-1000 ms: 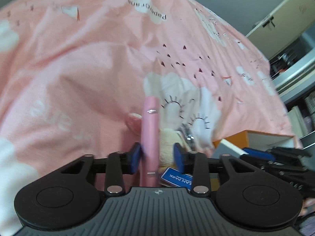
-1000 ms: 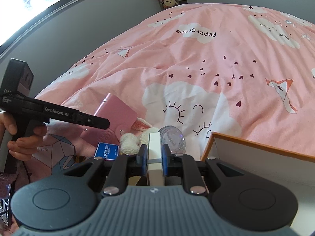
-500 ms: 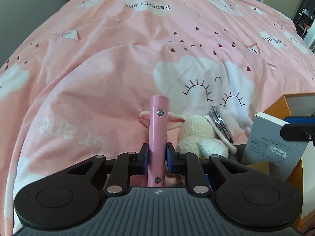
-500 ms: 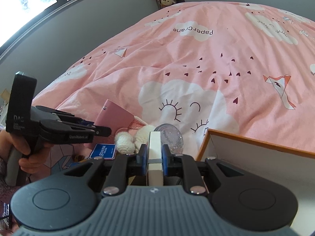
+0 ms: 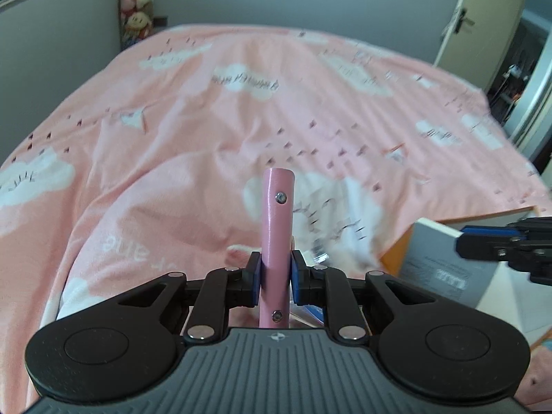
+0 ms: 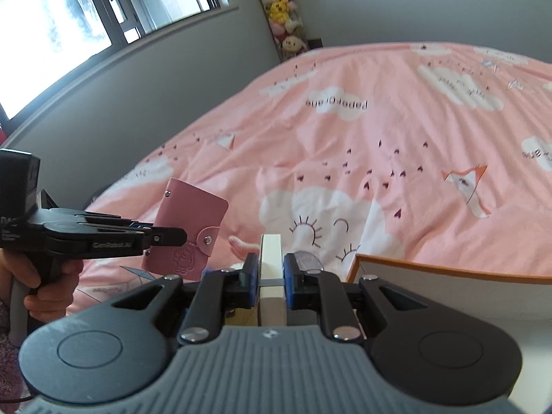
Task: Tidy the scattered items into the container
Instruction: 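Carry pink wallet with left tool while right tool carries white box to orange box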
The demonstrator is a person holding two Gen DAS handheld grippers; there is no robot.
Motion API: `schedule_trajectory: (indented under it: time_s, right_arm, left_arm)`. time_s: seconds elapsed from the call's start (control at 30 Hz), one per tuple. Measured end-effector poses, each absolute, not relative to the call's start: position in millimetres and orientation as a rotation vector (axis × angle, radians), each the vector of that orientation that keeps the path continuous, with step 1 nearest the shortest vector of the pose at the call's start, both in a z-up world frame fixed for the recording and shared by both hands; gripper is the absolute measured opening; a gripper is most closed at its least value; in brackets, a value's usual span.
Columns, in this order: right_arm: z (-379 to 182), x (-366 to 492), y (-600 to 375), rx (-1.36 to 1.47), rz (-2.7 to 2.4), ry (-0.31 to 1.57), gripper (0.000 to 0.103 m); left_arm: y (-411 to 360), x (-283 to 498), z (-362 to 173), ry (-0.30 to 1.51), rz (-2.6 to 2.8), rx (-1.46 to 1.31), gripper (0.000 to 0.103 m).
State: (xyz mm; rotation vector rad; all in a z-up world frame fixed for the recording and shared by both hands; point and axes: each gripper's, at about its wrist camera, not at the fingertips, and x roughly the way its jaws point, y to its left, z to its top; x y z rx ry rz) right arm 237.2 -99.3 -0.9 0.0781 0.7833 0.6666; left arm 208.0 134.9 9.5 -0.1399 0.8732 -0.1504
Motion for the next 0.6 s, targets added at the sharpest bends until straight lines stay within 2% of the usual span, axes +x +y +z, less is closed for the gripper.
schedule_trajectory:
  time_s: [0.3, 0.6]
  right_arm:
    - [22, 201, -159, 0.106, 0.545, 0.702, 0.017]
    - [-39, 190, -219, 0.171, 0.333, 0.825, 0.017]
  left_arm:
    - [95, 174, 48, 0.782, -0.326, -0.236, 0.019]
    - [35, 176, 7, 0.851, -0.479, -0.337, 0.019]
